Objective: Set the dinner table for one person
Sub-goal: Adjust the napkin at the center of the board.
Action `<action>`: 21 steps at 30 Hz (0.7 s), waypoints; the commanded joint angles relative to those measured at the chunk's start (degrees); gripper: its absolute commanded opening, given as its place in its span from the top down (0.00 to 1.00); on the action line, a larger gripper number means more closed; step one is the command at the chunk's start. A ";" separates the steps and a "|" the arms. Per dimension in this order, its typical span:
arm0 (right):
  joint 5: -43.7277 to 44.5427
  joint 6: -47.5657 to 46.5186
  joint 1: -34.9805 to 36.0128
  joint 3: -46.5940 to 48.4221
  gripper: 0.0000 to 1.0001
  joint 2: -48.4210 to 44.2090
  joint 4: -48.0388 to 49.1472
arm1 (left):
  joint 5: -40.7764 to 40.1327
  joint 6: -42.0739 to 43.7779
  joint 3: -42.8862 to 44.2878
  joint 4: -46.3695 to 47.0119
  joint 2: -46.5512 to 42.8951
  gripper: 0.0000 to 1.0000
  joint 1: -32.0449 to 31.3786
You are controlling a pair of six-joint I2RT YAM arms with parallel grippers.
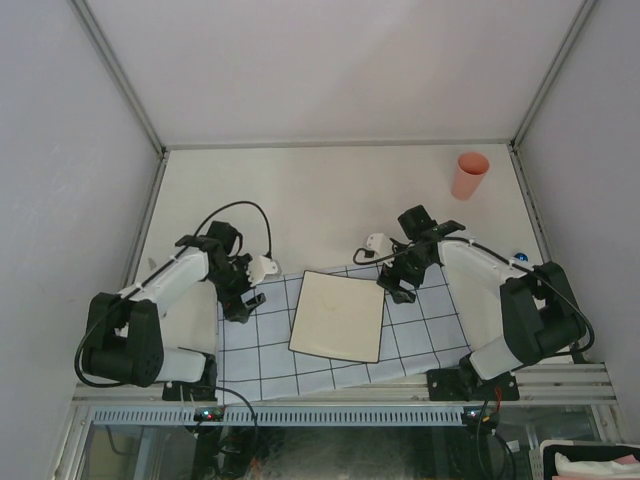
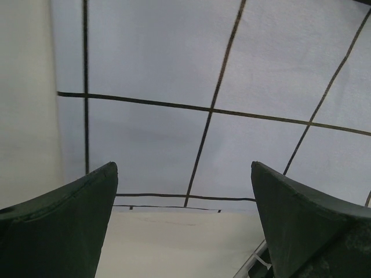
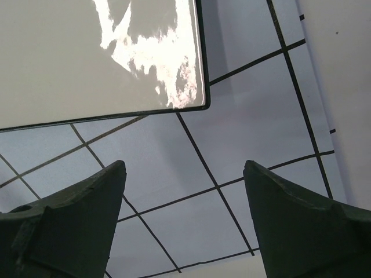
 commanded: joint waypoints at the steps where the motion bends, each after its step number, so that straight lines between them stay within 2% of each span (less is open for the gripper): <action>1: 0.00 -2.72 -0.08 -0.26 0.17 -0.35 -0.45 | -1.10 -0.16 -2.47 0.02 -0.24 0.00 -2.23; 8: 2.76 -7.21 0.58 -0.80 0.14 0.97 -1.48 | -2.83 -0.48 -2.71 1.11 2.94 0.00 -5.00; 21: 2.49 -10.60 0.78 0.14 0.06 6.69 -1.54 | -3.97 -2.46 5.10 -0.54 14.22 0.00 -9.46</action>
